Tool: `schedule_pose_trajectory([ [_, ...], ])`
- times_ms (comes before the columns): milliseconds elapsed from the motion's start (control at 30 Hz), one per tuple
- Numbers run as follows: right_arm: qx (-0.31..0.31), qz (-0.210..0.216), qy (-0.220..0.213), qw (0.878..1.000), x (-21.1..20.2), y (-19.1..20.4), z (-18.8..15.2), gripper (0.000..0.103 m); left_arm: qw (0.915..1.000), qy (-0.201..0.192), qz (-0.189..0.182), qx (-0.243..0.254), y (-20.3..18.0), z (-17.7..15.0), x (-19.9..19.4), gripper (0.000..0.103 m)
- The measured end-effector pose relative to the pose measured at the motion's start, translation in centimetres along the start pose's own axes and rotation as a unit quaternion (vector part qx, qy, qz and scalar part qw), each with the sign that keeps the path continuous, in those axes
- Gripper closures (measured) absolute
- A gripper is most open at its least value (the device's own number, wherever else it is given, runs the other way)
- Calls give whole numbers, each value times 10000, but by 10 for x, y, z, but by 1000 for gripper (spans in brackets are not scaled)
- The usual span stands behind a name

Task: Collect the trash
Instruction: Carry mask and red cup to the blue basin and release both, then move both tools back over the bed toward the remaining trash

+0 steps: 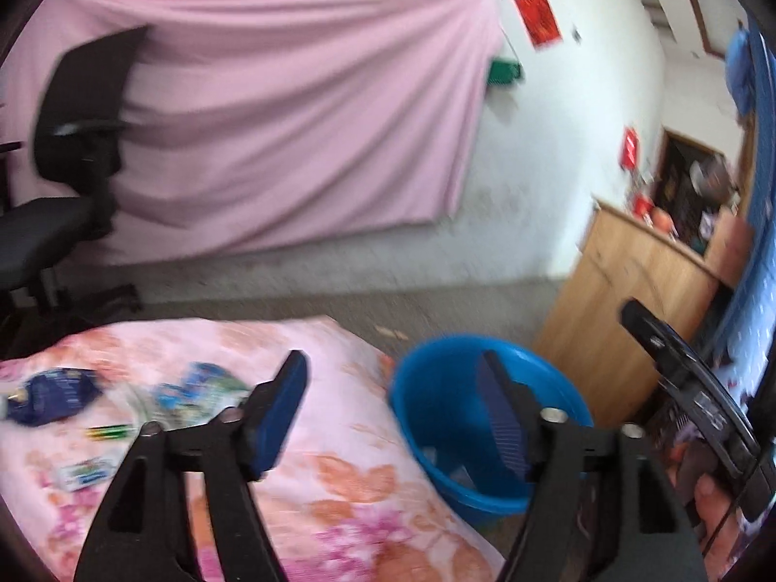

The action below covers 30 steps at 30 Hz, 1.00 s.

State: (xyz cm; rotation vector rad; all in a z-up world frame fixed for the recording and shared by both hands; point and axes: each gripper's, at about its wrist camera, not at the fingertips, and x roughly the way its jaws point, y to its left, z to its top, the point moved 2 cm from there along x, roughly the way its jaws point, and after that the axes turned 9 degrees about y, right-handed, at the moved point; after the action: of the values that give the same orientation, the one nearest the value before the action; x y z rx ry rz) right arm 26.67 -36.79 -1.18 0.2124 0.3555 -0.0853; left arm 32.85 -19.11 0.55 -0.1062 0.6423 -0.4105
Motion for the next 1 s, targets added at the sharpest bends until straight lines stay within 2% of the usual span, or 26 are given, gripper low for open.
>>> schedule_pose_trajectory([
  [33,-14,105,-100,9999,-5,5,2,0,9999,-97,70,-54,5,0,-6,12],
  [67,-36,245,-205,9995,-10,12,3,0,9993,-254,222,-134,13,0,-16,3],
  [100,-58,364,-298,9989,-14,18,4,0,9982,-407,385,-198,20,0,-25,2],
  [267,-281,825,-718,9936,-33,57,4,0,9905,-811,1093,-205,52,-8,-61,2],
  [467,-607,1287,-1054,9842,-44,106,2,0,9786,-1302,1588,-91,85,-31,-103,2],
  [667,-991,1531,-971,9784,-39,152,-8,0,9672,-1663,1922,62,113,-52,-140,2],
  [733,-1116,1530,-877,9780,-35,163,-13,0,9667,-1662,1938,140,122,-57,-147,2],
  [900,-1403,1469,-500,9779,-17,183,-28,0,9698,-1300,2033,347,148,-71,-141,2],
  [1000,-1468,1454,-240,9781,-4,189,-38,0,9757,-988,1949,182,164,-78,-130,2],
])
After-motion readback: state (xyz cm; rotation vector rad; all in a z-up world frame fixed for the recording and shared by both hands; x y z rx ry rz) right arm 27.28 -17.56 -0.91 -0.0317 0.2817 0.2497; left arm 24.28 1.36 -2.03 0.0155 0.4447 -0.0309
